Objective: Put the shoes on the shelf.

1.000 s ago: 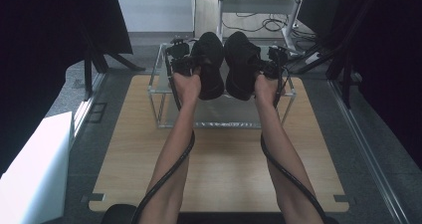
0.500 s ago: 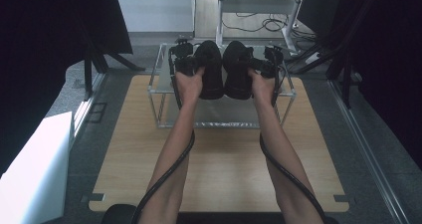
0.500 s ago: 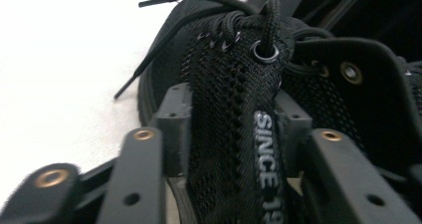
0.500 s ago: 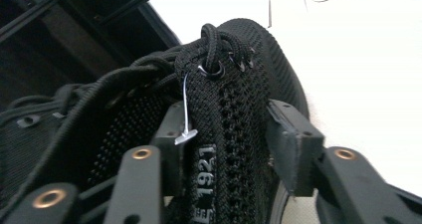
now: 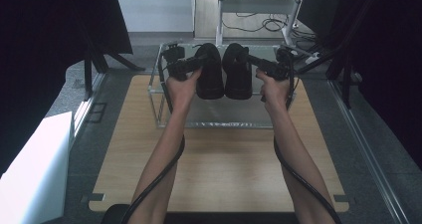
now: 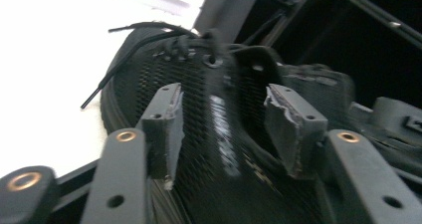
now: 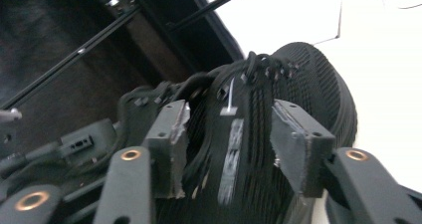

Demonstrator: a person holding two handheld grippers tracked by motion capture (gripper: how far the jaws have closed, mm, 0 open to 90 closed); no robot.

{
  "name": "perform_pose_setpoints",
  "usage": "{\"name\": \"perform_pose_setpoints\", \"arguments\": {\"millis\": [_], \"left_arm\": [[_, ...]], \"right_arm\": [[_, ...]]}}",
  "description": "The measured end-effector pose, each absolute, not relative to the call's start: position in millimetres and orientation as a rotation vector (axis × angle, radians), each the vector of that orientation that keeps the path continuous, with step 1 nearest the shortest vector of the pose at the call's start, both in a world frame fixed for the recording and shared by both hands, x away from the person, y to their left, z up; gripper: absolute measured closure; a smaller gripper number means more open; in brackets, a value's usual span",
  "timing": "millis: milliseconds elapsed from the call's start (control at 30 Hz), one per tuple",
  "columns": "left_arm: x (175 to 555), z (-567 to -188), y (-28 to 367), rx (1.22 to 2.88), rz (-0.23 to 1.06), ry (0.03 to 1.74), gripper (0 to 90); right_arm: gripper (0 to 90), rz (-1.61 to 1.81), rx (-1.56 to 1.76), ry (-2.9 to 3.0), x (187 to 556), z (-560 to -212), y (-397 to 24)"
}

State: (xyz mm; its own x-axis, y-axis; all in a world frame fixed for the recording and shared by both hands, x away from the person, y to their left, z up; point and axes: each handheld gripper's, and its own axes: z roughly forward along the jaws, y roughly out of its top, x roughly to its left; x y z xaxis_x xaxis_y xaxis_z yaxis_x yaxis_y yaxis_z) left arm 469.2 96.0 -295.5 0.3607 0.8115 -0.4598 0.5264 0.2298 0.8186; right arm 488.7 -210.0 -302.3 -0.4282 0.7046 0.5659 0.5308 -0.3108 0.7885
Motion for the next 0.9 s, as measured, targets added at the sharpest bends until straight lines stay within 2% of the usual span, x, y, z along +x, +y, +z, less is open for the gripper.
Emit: {"name": "perform_pose_setpoints", "arguments": {"millis": [167, 267, 500, 667, 900], "left_arm": [[441, -295, 105, 1.456, 0.296, 1.225, 62.3], [425, -301, 111, 1.461, 0.260, 1.183, 72.6], [391, -321, 111, 1.492, 0.200, 1.092, 88.5], [379, -348, 100, 1.502, 0.140, 1.054, 89.6], [380, -368, 95, 1.493, 0.112, 1.047, 89.7]], "right_arm": [[65.0, 1.922, 1.529, 1.815, 464, -308, -219], [72.9, 1.957, 1.483, 1.844, 448, -315, -223], [89.8, 1.980, 1.381, 1.902, 410, -335, -219], [90.0, 2.009, 1.347, 1.945, 393, -356, -204], [90.0, 2.027, 1.383, 1.924, 397, -373, -200]]}}
